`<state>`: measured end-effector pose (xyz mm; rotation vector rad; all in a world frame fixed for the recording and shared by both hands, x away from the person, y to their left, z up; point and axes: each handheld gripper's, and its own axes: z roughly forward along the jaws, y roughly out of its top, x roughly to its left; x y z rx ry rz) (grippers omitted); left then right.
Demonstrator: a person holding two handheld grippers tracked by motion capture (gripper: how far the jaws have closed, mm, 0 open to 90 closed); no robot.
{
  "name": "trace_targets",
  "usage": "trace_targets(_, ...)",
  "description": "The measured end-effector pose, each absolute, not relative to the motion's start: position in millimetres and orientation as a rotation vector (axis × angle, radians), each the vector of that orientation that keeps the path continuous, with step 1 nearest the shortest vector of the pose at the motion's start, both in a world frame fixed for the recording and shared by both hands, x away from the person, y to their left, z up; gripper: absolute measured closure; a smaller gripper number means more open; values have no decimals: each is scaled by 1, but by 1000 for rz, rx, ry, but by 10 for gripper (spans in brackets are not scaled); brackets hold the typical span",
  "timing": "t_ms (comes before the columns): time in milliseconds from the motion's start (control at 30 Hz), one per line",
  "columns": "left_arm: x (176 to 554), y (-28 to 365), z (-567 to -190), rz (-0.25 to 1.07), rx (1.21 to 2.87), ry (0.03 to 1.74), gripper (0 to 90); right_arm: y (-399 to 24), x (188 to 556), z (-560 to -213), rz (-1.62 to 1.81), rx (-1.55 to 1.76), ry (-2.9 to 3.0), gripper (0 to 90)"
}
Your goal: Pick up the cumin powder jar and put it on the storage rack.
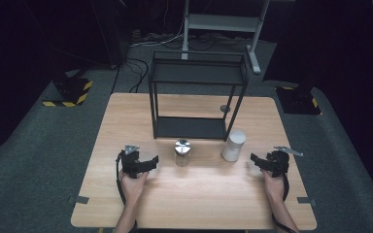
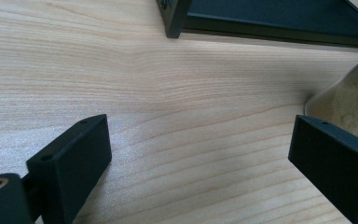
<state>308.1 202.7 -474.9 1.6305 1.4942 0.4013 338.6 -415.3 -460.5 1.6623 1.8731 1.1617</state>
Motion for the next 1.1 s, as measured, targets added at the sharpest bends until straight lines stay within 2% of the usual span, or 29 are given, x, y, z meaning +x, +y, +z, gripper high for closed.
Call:
trace_targets(500, 313, 202, -472, 406, 1674, 1477, 22, -416, 339, -461, 1168, 1664, 1872, 143)
trace_targets(1100, 303, 186, -455, 417, 1867, 1236, 6, -416, 339, -461, 1166, 1662, 1873, 142)
